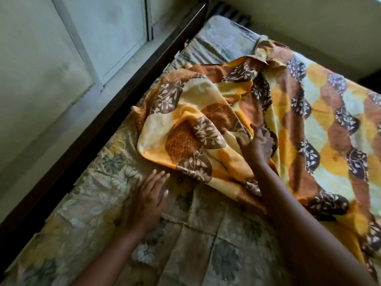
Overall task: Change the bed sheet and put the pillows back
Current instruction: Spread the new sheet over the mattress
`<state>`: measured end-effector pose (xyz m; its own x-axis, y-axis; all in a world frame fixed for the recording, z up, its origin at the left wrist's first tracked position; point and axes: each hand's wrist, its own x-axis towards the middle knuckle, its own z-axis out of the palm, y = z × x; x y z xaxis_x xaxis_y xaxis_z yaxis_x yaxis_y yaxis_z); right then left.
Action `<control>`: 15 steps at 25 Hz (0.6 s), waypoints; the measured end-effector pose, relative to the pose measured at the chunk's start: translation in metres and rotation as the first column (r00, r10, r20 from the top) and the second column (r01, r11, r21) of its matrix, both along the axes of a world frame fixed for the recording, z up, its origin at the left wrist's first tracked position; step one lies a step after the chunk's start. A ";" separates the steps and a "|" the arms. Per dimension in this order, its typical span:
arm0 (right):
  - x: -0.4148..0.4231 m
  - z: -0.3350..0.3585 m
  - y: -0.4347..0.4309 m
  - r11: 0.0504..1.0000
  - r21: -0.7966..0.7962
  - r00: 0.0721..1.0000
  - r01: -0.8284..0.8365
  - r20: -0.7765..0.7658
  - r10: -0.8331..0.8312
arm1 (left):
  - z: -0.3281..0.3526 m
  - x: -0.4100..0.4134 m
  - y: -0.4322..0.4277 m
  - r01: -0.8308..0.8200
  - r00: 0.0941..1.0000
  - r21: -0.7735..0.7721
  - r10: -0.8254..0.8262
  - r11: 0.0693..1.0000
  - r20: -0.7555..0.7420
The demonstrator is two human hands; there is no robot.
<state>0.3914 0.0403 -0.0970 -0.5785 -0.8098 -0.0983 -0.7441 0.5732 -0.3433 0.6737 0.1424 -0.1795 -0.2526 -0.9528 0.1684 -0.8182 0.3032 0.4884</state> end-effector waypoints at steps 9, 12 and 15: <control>0.062 -0.005 0.111 0.669 0.032 0.666 -0.743 0.136 0.733 | 0.056 -0.111 -0.014 -0.024 0.457 0.856 0.767 0.517 -0.450; 0.068 0.001 0.174 0.877 -0.178 0.863 -0.447 0.174 0.475 | 0.054 -0.109 -0.016 -0.112 0.351 0.920 0.881 0.376 -0.318; 0.064 0.016 0.247 0.941 -0.335 0.926 0.053 0.368 0.079 | 0.064 -0.093 -0.003 -0.091 0.183 0.922 0.917 0.376 -0.356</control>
